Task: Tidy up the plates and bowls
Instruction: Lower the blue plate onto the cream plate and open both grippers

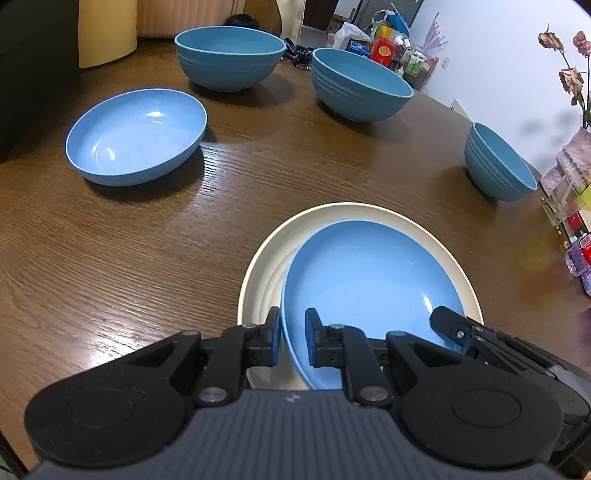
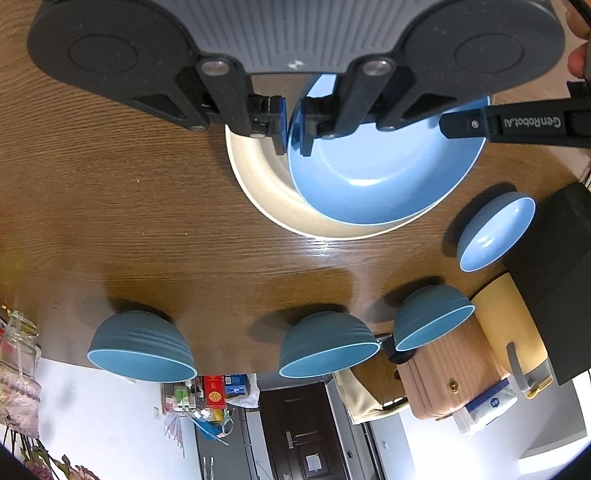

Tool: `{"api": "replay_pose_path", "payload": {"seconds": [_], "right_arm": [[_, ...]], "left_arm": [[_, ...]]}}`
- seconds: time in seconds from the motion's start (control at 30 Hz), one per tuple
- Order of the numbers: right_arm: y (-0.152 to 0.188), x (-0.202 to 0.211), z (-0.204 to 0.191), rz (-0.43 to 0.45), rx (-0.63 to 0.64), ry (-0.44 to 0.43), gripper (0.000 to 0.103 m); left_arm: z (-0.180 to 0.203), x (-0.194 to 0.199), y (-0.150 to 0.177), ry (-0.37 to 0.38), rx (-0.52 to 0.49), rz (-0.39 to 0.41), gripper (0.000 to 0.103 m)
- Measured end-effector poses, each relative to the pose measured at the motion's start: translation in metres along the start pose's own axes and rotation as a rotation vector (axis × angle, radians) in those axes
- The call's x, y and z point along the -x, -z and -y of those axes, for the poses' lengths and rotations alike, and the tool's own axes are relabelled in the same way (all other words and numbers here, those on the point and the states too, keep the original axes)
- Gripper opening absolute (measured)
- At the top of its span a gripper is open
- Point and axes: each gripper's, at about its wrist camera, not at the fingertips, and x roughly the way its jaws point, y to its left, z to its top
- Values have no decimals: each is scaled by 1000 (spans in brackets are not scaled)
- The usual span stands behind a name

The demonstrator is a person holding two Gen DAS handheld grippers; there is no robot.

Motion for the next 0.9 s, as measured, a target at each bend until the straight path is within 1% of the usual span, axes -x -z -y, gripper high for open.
{"api": "replay_pose_path", "payload": {"seconds": [0.47, 0.57, 0.6, 0.63, 0.67, 0.73, 0.77, 0.8, 0.83, 0.87, 0.9], "right_arm": [[1, 0, 3, 12, 2, 9, 7], [0, 0, 6, -3, -14, -13, 14], [1, 0, 7, -4, -18, -23, 16], [1, 1, 7, -1, -22, -30, 16], [1, 3, 8, 3, -25, -35, 17], [2, 8, 9, 15, -24, -42, 19], [3, 11, 9, 24, -22, -43, 24], [3, 15, 9, 34, -21, -43, 34], [3, 19, 9, 48, -18, -42, 38], [3, 22, 9, 60, -15, -41, 47], [3, 27, 9, 72, -13, -46, 53]], "left_arm": [[1, -7, 1, 24, -19, -7, 15], [1, -4, 1, 34, -32, 2, 16], [2, -2, 1, 37, -40, 8, 19], [3, 0, 2, 40, -46, 15, 24], [3, 3, 2, 44, -50, 24, 26], [3, 10, 3, 44, -59, 48, 41], [3, 14, 4, 41, -62, 62, 45], [3, 19, 4, 36, -65, 78, 50], [3, 22, 5, 32, -69, 93, 53], [3, 26, 5, 31, -72, 106, 56], [3, 31, 5, 31, -74, 120, 63]]}}
